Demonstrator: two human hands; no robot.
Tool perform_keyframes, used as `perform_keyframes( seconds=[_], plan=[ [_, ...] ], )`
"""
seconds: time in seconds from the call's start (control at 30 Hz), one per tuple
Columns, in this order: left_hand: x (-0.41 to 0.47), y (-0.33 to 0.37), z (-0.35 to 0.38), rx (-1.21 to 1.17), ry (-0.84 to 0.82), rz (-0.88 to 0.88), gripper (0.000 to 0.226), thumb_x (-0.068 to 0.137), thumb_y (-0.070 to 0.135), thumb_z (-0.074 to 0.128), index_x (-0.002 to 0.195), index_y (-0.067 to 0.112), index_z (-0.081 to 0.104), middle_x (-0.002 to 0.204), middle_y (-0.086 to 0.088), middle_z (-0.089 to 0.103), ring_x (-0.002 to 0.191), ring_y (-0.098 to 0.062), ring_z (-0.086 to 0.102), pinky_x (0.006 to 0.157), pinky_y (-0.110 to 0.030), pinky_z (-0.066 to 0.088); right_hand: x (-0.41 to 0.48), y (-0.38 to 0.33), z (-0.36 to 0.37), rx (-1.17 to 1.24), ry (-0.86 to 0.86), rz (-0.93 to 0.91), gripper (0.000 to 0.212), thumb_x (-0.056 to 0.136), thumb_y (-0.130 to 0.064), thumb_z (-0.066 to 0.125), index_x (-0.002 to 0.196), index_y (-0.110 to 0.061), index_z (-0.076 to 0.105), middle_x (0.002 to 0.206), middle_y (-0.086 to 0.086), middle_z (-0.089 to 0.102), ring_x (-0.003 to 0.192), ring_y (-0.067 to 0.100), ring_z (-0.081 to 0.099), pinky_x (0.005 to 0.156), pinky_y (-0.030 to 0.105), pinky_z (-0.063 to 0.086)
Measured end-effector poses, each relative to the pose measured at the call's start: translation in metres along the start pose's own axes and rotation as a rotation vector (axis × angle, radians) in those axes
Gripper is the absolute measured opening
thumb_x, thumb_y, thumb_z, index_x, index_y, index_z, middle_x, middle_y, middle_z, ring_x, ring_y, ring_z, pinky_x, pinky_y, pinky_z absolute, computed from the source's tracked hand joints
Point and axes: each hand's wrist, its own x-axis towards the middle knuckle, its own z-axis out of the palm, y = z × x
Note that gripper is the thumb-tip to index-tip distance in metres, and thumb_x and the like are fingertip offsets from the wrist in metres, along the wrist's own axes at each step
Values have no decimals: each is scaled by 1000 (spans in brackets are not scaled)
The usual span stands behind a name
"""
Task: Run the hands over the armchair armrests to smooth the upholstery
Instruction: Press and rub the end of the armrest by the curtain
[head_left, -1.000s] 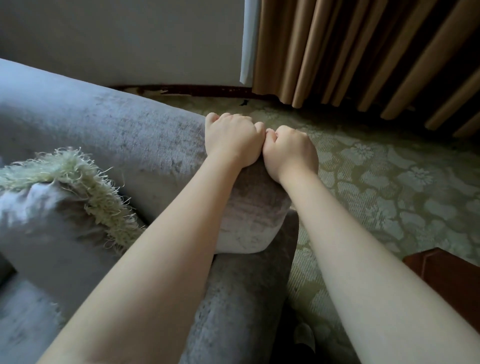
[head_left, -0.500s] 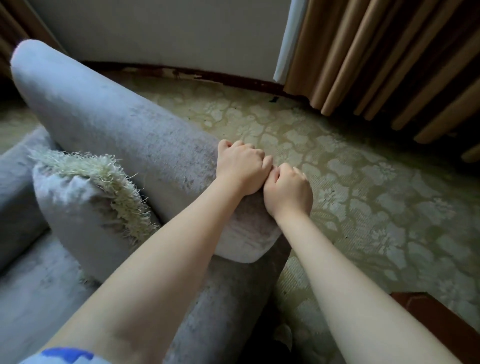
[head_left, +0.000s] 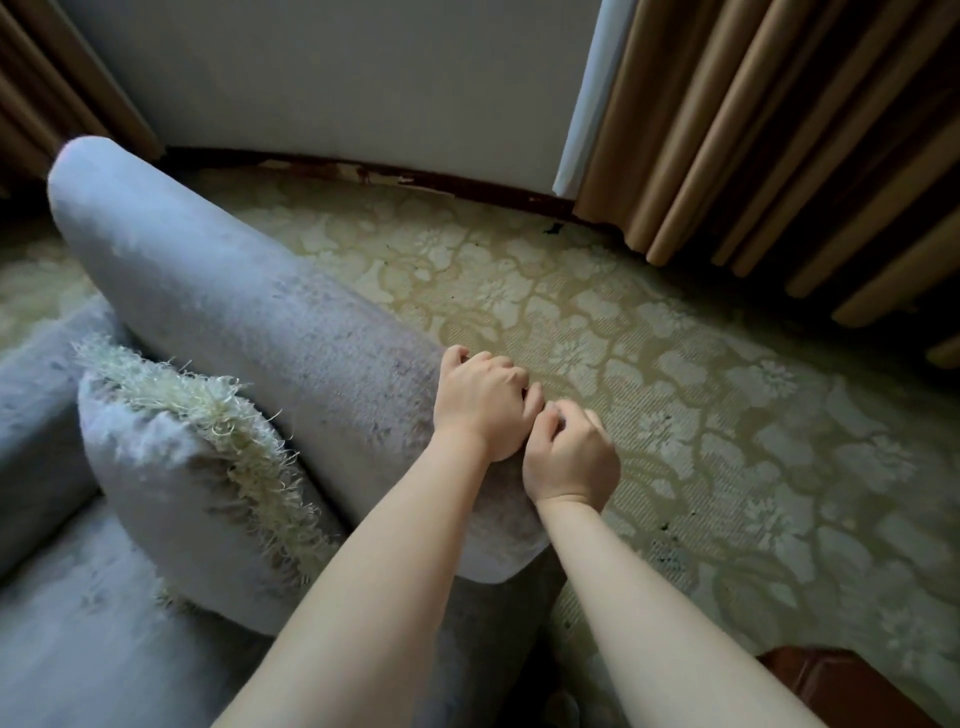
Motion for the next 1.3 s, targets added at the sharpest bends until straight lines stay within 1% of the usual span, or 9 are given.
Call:
perform_keyframes(
  seconds=[0.17,0.33,0.57,0.8,0.97,1.07,1.2,1.27,1.3],
  plan=[
    [1,0,-3,4,-40,10,47,90,41,29,72,21,68,84,5,66,90,-16,56,92,-39,24,3,-1,-4,-84,-75,2,30,92,-26,42,86,-7,64,93,14,62,85,36,56,63,33,35],
    [-13,-1,-11,19,-88,44,42,90,37,28,81,22,67,96,2,66,97,-18,54,90,-39,26,-4,-3,-16,-125,-210,-9,39,94,-31,34,94,-4,62,100,19,62,92,36,56,70,35,40],
    [-51,14,-5,-16,-45,107,40,88,37,31,73,21,64,86,3,64,90,-17,54,89,-39,27,-38,22,-32,-122,-165,34,29,92,-33,38,74,-14,51,91,12,60,75,26,45,62,31,32],
    [-44,15,-1,-58,1,70,38,81,39,26,61,23,54,78,3,65,83,-18,54,88,-39,28,-35,23,-23,-143,-50,25,30,90,-29,43,77,-9,60,89,13,63,80,32,54,59,31,27],
    [-45,17,-3,-93,36,41,43,79,39,25,67,19,62,79,3,65,83,-17,55,91,-36,28,-33,24,-24,-158,-72,-29,30,92,-29,41,79,-8,57,89,13,61,80,32,55,59,30,26],
    [-49,17,-3,-133,95,38,40,80,37,30,74,17,64,82,1,64,84,-19,57,91,-33,27,-32,25,-27,-199,-142,-74,32,94,-31,37,88,-7,58,97,14,60,88,35,56,64,34,32],
    [-56,16,-8,-172,152,30,52,79,36,23,92,12,66,93,-4,63,90,-24,58,90,-34,31,-30,20,-32,-310,-219,-150,35,96,-34,30,103,-10,55,110,15,56,100,36,53,76,39,40],
    [-61,19,-11,-137,147,-18,56,79,37,21,108,11,63,111,-6,61,106,-25,54,100,-38,26,-29,17,-36,-392,-236,-256,33,96,-34,30,114,-12,48,117,13,51,103,35,52,78,40,41],
    [-64,20,-12,-86,135,-71,58,81,38,21,120,13,57,126,-6,55,121,-24,46,107,-42,16,-28,15,-38,-421,-250,-321,35,96,-34,31,121,-13,43,121,12,48,106,34,52,80,41,41]
  ],
)
